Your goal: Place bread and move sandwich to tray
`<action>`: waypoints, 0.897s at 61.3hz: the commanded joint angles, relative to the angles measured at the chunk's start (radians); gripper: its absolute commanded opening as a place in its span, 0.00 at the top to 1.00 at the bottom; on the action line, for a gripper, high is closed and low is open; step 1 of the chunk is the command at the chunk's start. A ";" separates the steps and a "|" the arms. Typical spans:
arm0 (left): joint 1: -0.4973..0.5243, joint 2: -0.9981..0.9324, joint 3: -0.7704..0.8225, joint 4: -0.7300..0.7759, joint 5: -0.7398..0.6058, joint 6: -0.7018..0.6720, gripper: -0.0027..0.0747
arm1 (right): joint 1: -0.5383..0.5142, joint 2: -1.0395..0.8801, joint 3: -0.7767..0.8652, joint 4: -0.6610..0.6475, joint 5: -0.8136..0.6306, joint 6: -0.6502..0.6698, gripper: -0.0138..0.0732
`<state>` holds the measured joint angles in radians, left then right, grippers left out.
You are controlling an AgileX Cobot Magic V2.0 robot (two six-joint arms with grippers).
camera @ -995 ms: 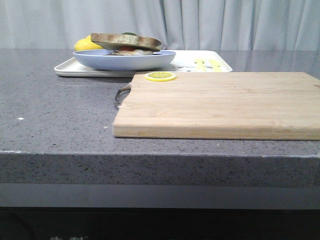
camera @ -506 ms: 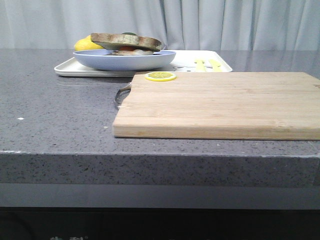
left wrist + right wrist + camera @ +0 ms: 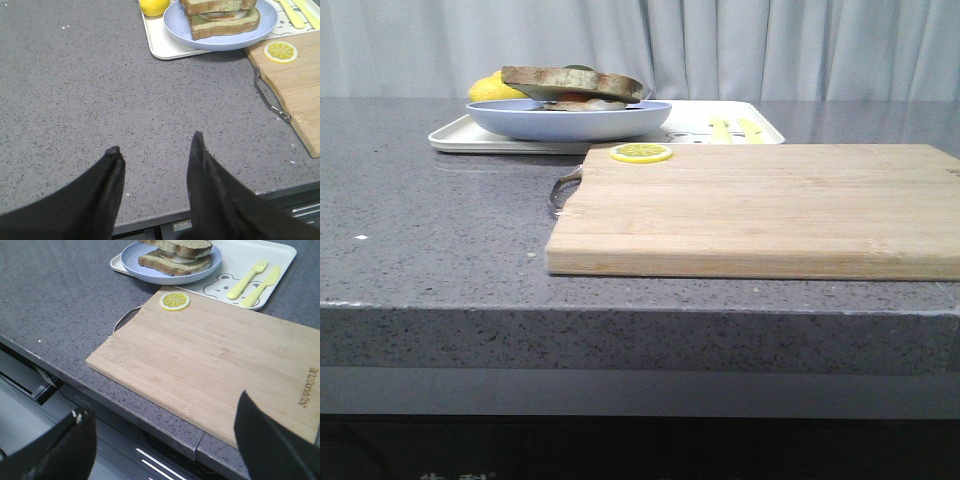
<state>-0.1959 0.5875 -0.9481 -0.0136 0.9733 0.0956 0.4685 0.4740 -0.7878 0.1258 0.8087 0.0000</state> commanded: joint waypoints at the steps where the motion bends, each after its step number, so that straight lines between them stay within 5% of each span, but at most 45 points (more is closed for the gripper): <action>1: -0.002 0.004 -0.023 -0.002 -0.070 -0.011 0.58 | -0.003 0.003 -0.020 -0.001 -0.075 -0.006 0.17; 55: -0.002 0.004 -0.023 -0.006 -0.118 -0.011 0.58 | -0.003 0.003 -0.020 0.000 -0.075 -0.006 0.17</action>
<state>-0.1959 0.5875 -0.9481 -0.0136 0.9386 0.0940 0.4685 0.4740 -0.7878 0.1258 0.8087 0.0000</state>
